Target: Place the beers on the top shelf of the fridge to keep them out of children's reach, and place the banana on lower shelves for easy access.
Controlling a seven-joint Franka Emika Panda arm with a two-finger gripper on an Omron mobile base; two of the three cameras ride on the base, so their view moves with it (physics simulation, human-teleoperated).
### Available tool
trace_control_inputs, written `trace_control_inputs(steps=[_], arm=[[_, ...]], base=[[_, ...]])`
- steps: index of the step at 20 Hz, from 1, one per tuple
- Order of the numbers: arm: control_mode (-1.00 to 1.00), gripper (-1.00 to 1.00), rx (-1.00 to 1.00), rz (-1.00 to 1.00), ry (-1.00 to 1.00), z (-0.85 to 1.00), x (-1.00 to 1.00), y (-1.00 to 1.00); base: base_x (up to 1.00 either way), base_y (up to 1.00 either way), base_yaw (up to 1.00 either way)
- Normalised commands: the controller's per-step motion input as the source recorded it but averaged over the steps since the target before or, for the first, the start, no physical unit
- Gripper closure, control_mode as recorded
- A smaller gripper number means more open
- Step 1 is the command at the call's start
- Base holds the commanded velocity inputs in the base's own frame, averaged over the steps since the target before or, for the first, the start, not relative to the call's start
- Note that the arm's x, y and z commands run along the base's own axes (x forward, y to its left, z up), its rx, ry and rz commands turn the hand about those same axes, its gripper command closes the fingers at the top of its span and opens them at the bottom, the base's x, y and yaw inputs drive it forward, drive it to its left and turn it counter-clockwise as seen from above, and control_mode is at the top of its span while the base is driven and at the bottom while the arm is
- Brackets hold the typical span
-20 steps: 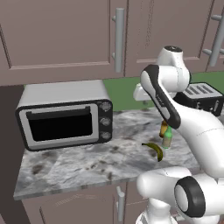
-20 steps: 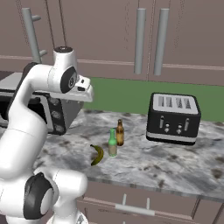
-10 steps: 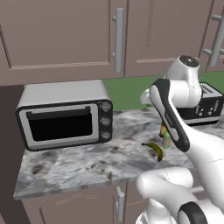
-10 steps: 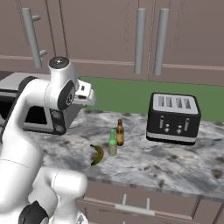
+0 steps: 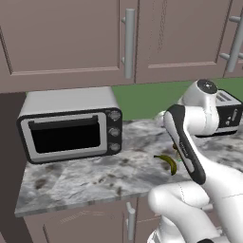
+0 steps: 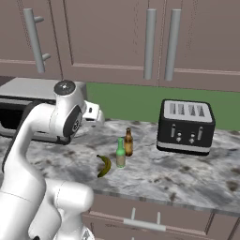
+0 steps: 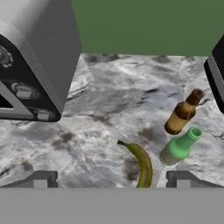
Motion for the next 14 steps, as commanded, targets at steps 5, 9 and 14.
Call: trace_control_inputs(steps=[5, 9, 14], arm=[[-1.00, -1.00, -0.03, -0.05, 0.27, -0.23, -0.03, -0.02], [-1.00, -1.00, -0.03, -0.15, 0.31, -0.39, -0.10, -0.02], [-1.00, -1.00, 0.00, -0.23, 0.16, -0.59, -0.11, -0.16]], base=[[0.00, 0.00, 0.00], [0.00, 0.00, 0.00], [0.00, 0.00, 0.00]])
